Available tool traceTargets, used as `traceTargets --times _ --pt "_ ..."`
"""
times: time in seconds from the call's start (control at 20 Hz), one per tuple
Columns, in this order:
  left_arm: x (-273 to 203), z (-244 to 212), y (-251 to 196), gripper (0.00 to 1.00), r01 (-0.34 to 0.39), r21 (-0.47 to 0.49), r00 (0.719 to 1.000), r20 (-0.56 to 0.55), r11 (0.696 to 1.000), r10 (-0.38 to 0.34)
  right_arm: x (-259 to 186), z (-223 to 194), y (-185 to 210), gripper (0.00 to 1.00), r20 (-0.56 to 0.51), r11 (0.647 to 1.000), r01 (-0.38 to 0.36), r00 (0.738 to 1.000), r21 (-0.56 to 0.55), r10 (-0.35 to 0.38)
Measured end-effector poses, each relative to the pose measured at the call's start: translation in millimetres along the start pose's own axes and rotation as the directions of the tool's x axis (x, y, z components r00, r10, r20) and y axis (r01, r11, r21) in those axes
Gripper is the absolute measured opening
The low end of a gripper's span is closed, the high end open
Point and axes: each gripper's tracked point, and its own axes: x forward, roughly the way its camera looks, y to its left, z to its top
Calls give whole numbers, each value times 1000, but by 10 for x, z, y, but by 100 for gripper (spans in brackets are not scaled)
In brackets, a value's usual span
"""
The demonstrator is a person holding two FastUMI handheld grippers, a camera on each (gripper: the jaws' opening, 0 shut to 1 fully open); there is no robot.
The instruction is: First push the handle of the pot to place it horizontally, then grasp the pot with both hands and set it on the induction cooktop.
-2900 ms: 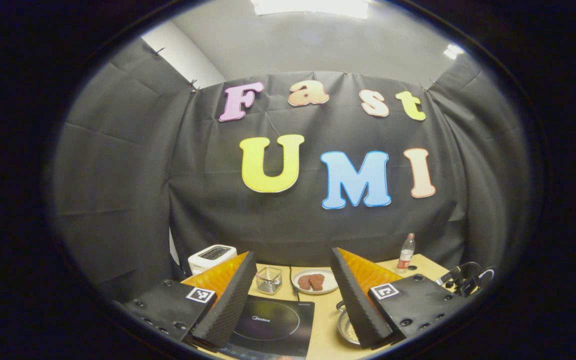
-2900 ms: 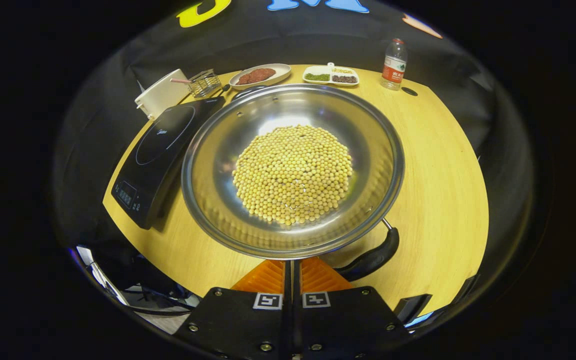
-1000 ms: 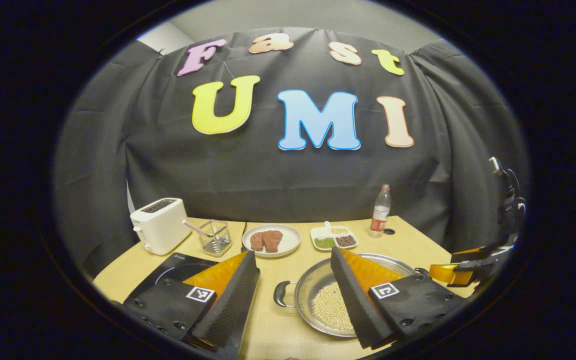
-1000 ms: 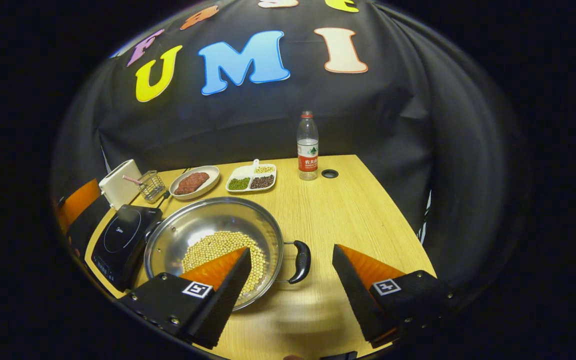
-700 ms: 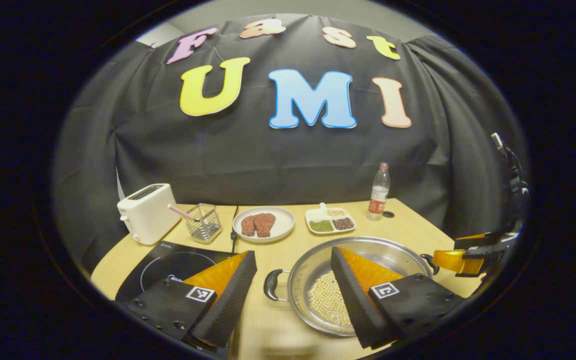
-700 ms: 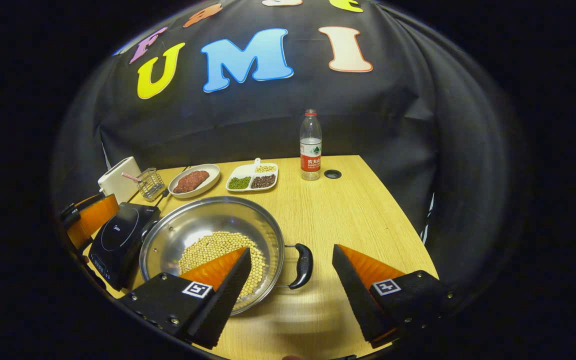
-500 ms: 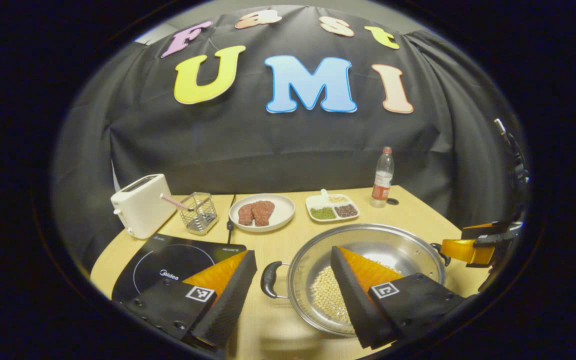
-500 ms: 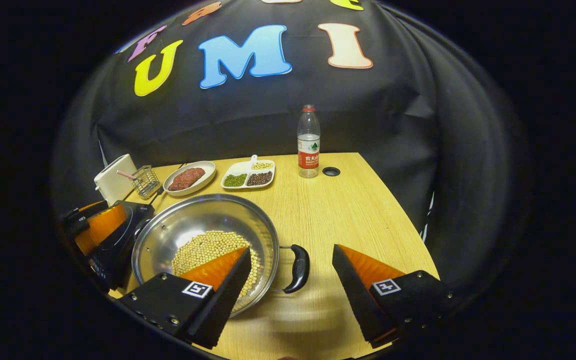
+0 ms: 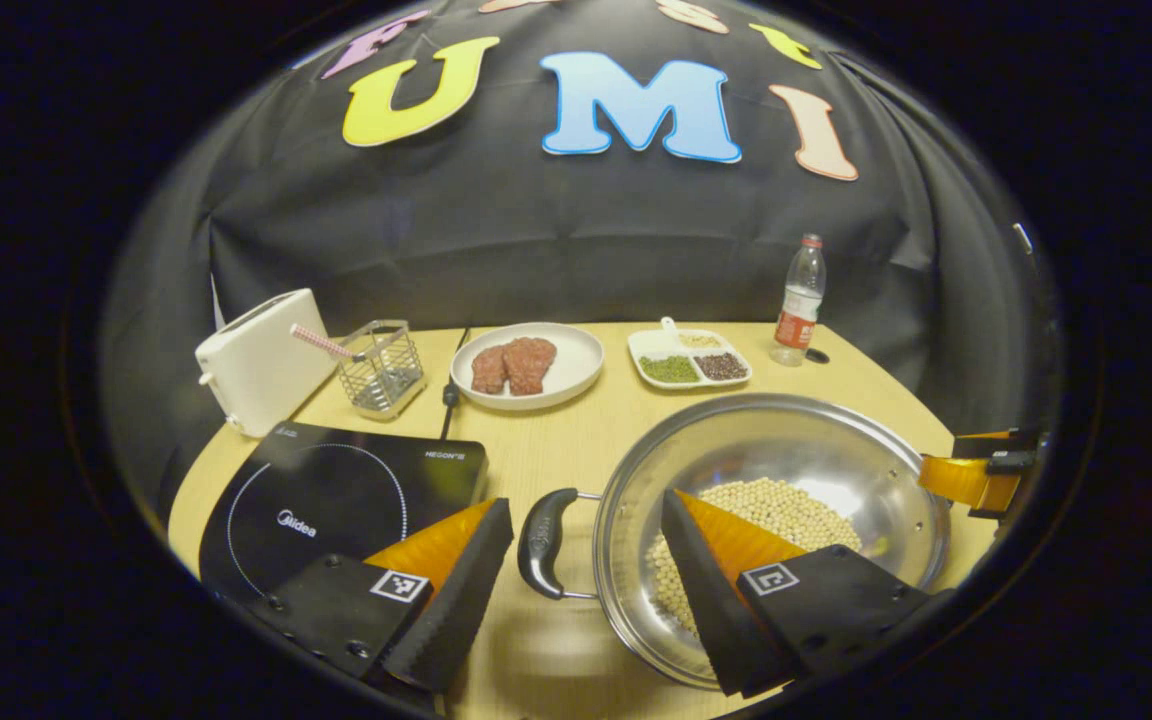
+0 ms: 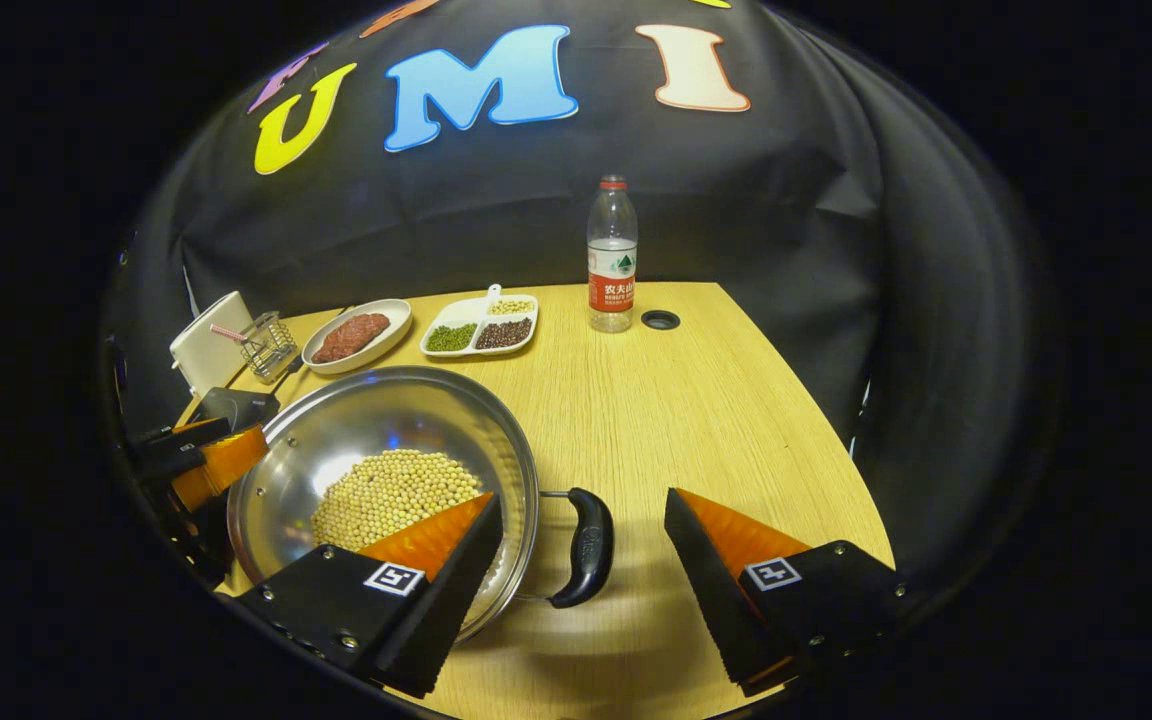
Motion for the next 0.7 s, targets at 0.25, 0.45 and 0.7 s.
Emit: traceTargets --times 0.25,0.45,0.7 --pt "141 -94 26 100 -14 4 999 -31 1000 14 130 -88 -1 100 -38 1000 8 999 11 -7" --pt "223 -160 76 88 -32 12 998 -52 999 33 198 -161 65 86 -67 1000 -11 998 18 12" --pt "229 -243 93 77 -33 26 996 -77 999 35 215 -157 114 63 -71 1000 -14 997 8 14"
